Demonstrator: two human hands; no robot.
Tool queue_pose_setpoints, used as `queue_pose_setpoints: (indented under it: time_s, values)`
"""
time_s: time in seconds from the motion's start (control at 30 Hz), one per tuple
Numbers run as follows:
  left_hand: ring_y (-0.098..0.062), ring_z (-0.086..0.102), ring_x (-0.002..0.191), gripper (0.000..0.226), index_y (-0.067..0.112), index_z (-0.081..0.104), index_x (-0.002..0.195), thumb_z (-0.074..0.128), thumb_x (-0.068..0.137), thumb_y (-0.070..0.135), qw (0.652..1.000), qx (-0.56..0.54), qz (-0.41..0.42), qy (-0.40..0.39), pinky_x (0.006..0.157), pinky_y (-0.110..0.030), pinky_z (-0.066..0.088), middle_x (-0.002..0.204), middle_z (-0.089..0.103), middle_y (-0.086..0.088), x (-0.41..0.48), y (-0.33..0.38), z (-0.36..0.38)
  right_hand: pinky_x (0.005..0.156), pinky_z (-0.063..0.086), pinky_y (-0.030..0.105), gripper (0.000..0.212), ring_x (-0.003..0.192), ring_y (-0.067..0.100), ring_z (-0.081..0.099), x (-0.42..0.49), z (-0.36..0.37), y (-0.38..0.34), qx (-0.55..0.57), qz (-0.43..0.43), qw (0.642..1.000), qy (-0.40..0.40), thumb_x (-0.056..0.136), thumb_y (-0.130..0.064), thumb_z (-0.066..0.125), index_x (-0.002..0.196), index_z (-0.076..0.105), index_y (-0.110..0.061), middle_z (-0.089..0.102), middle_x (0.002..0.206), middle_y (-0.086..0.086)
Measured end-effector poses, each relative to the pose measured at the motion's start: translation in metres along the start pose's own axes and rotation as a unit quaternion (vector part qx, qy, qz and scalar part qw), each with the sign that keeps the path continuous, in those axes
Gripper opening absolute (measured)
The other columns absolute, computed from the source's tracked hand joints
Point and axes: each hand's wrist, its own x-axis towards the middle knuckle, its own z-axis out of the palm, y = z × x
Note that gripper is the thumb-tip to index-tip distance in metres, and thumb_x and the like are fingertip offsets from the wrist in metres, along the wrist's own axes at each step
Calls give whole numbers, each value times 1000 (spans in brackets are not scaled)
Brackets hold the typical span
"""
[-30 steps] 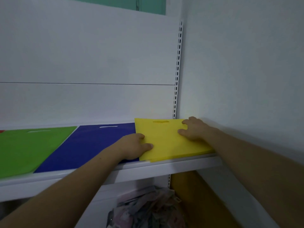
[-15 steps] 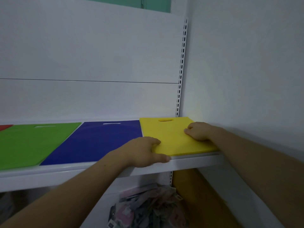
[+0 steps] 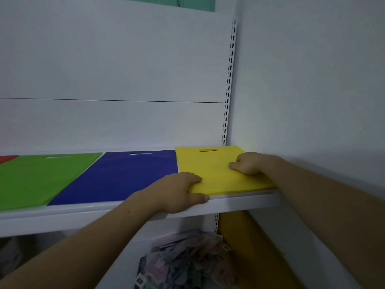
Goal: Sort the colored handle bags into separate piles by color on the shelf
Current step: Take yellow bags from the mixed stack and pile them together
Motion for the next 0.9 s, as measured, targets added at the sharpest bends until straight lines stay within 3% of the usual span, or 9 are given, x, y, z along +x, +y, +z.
queue_pose_setpoints:
  time_s: [0.2, 0.37, 0.53, 0.67, 0.9]
  values:
    - [-16, 37, 132, 72, 28, 32, 145, 55, 83, 58, 998, -42, -27, 24, 104, -27, 30, 151, 32, 5, -1, 4, -12, 108, 30, 37, 69, 137, 27, 34, 4, -12, -15, 8, -41, 998, 47, 97, -57, 31, 147, 32, -10, 32, 152, 8]
    - [-13, 51, 112, 65, 30, 35, 143, 56, 87, 52, 995, -52, -69, 59, 91, -26, 38, 142, 44, 1, -8, -1, -20, 103, 36, 35, 69, 133, 29, 37, 13, -17, -48, 28, -103, 991, 80, 95, -58, 36, 145, 34, -11, 36, 150, 11]
    - [-17, 37, 133, 63, 29, 37, 143, 57, 87, 49, 984, -42, -135, 110, 106, -31, 31, 150, 36, 3, -35, -27, -25, 105, 34, 36, 68, 135, 27, 36, 10, -11, -98, 58, -164, 980, 93, 95, -57, 39, 147, 32, -14, 35, 151, 8]
    - [-16, 36, 135, 63, 26, 39, 141, 60, 86, 47, 973, -41, -178, 144, 109, -32, 30, 149, 37, 3, -70, -58, -30, 101, 37, 35, 66, 129, 25, 42, -3, -10, -146, 75, -205, 971, 102, 94, -58, 41, 144, 37, -15, 41, 147, 7]
    - [-15, 38, 133, 62, 23, 40, 141, 60, 87, 46, 954, 7, -223, 199, 106, -26, 29, 148, 39, 2, -160, -116, -58, 101, 35, 35, 68, 132, 25, 39, -37, -23, -256, 86, -279, 951, 104, 94, -59, 40, 146, 32, -18, 36, 150, 6]
